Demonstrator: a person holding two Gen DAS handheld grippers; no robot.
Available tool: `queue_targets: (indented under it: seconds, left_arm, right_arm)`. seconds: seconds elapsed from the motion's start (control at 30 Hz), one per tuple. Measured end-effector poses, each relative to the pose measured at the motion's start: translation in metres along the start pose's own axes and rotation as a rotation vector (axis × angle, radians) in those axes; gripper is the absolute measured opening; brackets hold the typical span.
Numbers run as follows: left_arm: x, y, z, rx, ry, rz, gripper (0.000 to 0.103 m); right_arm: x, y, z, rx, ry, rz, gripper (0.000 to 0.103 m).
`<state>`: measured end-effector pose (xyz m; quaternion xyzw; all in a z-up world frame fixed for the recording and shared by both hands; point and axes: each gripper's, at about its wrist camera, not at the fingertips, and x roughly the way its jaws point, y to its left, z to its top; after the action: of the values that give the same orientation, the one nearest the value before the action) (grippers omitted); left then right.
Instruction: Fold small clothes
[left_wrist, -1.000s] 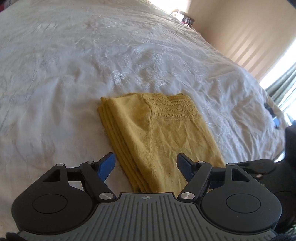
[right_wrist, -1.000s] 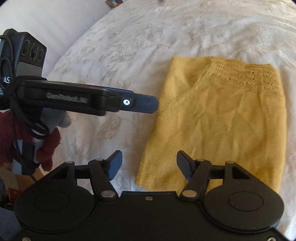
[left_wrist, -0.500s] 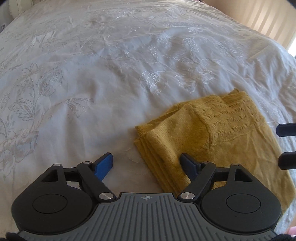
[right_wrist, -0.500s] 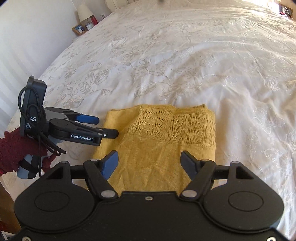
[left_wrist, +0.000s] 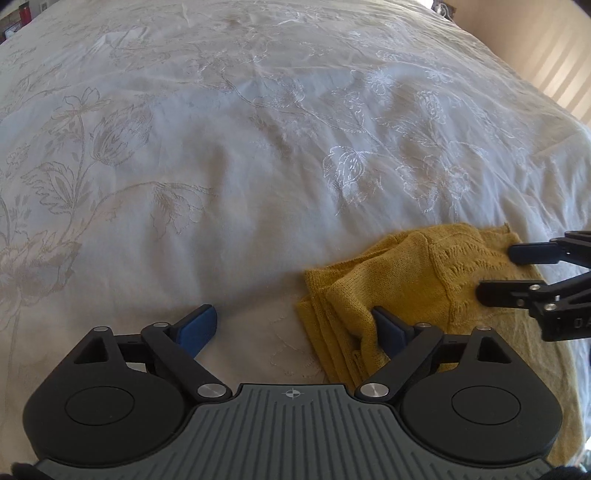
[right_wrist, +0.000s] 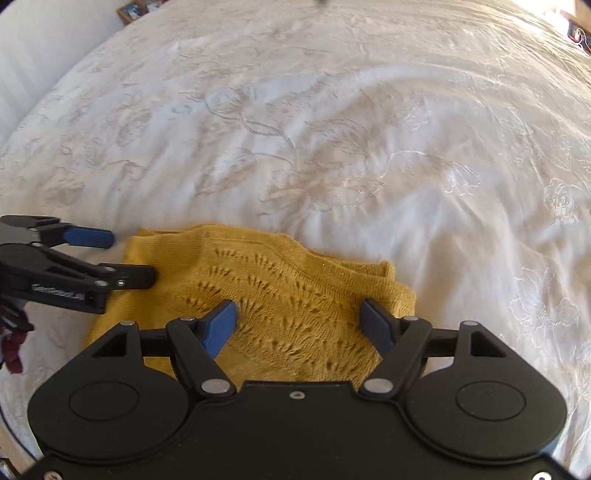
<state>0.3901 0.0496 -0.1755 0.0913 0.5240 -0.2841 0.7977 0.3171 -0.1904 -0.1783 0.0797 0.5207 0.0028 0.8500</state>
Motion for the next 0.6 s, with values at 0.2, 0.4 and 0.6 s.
queue_targets:
  seconds: [0.2,0.4,0.6]
  left_arm:
    - [-0.014,0.016,0.003,-0.143,-0.028,0.027,0.091]
    - [-0.05,0.013,0.001,-0.175,-0.117,0.045,0.09]
    - [-0.062,0.017,-0.023,-0.236,-0.076,0.05,0.09]
  right_arm:
    - [0.002,-0.001,0.008,0.013,-0.025,0.007,0.084]
    - [-0.029,0.013,0.009,-0.055,-0.132,0.001,0.086]
    - [0.005,0.045,0.005,-0.19,-0.03,-0.024,0.09]
